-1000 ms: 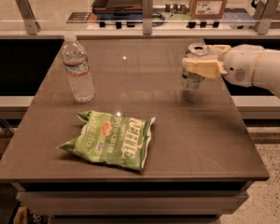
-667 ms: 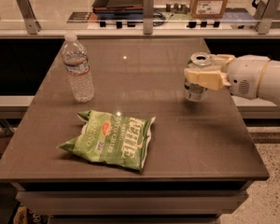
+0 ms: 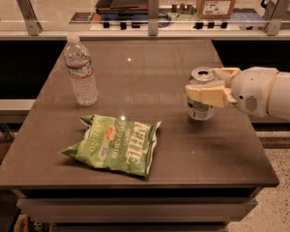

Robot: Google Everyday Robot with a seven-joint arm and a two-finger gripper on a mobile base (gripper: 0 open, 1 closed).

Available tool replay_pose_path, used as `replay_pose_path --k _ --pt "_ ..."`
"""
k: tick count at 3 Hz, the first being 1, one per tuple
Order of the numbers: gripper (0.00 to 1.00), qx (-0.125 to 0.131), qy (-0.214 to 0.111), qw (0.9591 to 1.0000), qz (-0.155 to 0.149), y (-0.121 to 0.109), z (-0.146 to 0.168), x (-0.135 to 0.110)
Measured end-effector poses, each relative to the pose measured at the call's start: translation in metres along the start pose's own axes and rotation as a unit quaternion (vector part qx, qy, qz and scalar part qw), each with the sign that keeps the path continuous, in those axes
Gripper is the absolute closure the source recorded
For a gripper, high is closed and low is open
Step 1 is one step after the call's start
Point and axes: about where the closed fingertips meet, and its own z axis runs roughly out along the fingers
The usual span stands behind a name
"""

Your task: Move 7up can near green jalapeno chip bag

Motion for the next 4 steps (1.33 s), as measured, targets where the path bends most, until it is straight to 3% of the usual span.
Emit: replay_pose_path --k 2,4 --pt "1.00 -0.022 0.022 0.9995 0.001 0.028 0.007 0.010" --pt "1.00 -0.039 0.009 0.9991 -0.014 0.056 0.019 0.022"
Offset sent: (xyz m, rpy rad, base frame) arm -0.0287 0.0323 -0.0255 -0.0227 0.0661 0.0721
